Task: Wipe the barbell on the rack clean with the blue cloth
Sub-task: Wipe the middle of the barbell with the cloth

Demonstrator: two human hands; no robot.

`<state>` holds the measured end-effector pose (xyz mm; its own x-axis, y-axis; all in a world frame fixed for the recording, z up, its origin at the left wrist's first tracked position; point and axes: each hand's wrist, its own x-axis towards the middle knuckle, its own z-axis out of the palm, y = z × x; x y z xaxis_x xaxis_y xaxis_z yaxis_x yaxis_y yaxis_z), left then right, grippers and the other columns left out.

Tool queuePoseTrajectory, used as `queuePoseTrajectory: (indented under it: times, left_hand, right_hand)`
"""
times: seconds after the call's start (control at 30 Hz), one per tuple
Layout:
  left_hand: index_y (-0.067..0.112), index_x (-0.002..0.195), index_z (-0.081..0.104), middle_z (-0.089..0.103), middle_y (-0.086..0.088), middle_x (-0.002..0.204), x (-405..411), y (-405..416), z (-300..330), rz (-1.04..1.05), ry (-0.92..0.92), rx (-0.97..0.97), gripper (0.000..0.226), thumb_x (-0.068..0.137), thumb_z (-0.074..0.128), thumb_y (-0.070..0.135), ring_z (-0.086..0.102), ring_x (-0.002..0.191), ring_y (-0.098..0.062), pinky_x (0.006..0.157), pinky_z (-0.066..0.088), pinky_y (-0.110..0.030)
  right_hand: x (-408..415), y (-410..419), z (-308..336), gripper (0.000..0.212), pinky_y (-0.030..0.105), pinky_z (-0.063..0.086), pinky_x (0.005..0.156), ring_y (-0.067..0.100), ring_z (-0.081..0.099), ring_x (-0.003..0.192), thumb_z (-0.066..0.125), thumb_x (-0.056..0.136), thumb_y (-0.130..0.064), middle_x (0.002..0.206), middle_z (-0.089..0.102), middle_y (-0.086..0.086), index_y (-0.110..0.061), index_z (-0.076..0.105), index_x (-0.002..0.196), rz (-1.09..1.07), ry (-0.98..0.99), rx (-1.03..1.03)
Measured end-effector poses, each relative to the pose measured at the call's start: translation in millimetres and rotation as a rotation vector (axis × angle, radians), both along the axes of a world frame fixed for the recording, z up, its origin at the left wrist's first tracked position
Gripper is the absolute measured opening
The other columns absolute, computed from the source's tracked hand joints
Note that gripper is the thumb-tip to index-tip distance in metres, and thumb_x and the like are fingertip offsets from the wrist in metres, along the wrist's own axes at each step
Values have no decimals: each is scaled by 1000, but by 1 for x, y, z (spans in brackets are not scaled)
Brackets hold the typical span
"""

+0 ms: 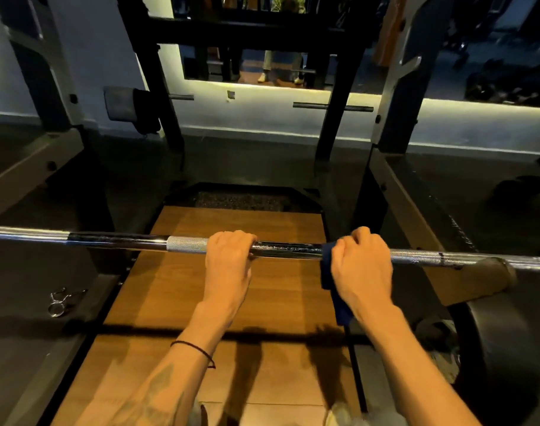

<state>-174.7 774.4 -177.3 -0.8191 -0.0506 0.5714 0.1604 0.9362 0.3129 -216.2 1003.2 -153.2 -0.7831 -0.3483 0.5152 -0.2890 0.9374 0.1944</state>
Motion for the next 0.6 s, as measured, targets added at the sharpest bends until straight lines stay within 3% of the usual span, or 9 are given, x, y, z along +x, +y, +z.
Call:
queuePoseTrajectory:
  times: [0.1,0.23,0.33,0.43,0.6]
  left_hand:
    - [14,100,66,63,-1,89,-1,-1,-5,-34,26,-6,29,73,74,6,58,84,-24,82,37,-32]
    - [19,105,60,59,3,92,0,-8,0,-93,-67,-91,25,82,68,26,55,87,-23,83,35,-33]
    - [17,119,60,62,1,103,2,-14,-3,-110,-94,-113,41,85,63,40,57,96,-22,89,40,-35]
    - [15,118,65,64,1,99,1,-11,-4,-67,-57,-75,47,93,53,53,58,92,-21,88,42,-37]
    - [19,102,69,65,8,91,-2,-4,-5,-54,4,112,30,87,71,45,57,86,-15,84,36,-27]
  right_hand:
    - [2,-59,-2,40,41,33,59,33,58,72,28,85,-18,72,63,6,-14,66,74,76,-78,45]
    - [9,-111,-4,36,40,27,64,26,58,77,29,101,-29,86,64,1,-23,63,88,124,-180,-41]
    - [3,-79,-9,42,41,30,65,28,57,72,27,100,-42,78,62,3,-21,58,80,130,-208,-198]
    - [-7,-24,-11,40,44,32,62,35,57,68,31,98,-41,70,59,7,-20,52,71,40,-175,-205]
    - [-1,-7,-6,41,43,36,65,31,54,63,29,96,-29,67,58,6,-18,56,68,-126,-122,-196]
